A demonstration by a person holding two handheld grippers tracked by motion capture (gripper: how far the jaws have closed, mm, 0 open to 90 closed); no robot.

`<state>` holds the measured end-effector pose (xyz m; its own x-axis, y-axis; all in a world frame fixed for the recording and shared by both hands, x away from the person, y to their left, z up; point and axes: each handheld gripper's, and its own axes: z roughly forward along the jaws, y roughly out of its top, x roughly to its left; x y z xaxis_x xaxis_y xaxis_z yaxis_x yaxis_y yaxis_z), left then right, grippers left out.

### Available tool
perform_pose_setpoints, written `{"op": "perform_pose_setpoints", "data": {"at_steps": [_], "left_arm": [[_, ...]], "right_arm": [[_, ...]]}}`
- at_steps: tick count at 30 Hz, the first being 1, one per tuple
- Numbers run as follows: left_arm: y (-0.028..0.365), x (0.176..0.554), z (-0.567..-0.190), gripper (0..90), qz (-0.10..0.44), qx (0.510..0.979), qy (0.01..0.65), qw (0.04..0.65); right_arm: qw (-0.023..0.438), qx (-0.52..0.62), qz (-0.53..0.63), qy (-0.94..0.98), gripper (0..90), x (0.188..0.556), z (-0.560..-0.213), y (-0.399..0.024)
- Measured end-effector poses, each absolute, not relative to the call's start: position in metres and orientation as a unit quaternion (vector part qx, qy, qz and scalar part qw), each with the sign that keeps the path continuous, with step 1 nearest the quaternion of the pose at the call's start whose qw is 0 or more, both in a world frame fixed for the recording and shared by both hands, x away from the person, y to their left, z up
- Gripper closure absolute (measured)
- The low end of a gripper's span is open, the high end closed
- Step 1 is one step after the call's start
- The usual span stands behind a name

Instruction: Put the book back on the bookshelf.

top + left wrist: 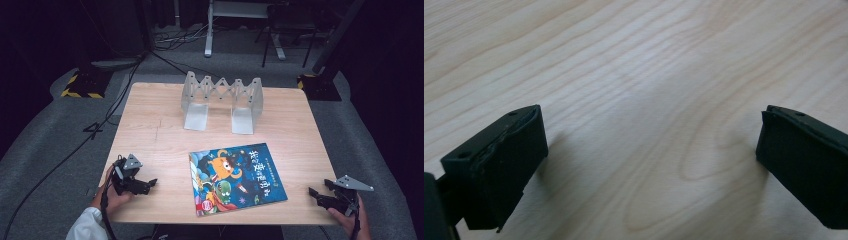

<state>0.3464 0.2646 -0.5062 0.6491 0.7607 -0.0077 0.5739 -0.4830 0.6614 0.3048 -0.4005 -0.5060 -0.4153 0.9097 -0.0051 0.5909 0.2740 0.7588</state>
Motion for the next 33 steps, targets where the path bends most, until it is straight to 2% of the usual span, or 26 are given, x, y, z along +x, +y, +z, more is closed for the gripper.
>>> {"op": "perform_pose_setpoints", "data": {"at_steps": [8, 16, 18, 27, 33], "left_arm": [[0.249, 0.339, -0.506, 0.1, 0.128, 0.864, 0.359, 0.330], [0.216, 0.326, -0.506, 0.2, 0.109, 0.881, 0.314, 0.336], [0.208, 0.324, -0.506, 0.2, 0.107, 0.884, 0.306, 0.338], [0.185, 0.319, -0.506, 0.2, 0.096, 0.893, 0.277, 0.341], [0.176, 0.316, -0.506, 0.1, 0.089, 0.899, 0.257, 0.342]], "right_arm": [[0.220, 0.483, 0.345, 0.775, 24.2, 0.308, -0.504, -0.398], [0.219, 0.463, 0.338, 0.789, 25.4, 0.307, -0.502, -0.392], [0.203, 0.463, 0.345, 0.791, 26.3, 0.307, -0.501, -0.388], [0.180, 0.388, 0.367, 0.826, 26.6, 0.315, -0.485, -0.334], [0.162, 0.358, 0.359, 0.847, 26.6, 0.324, -0.487, -0.306]]}}
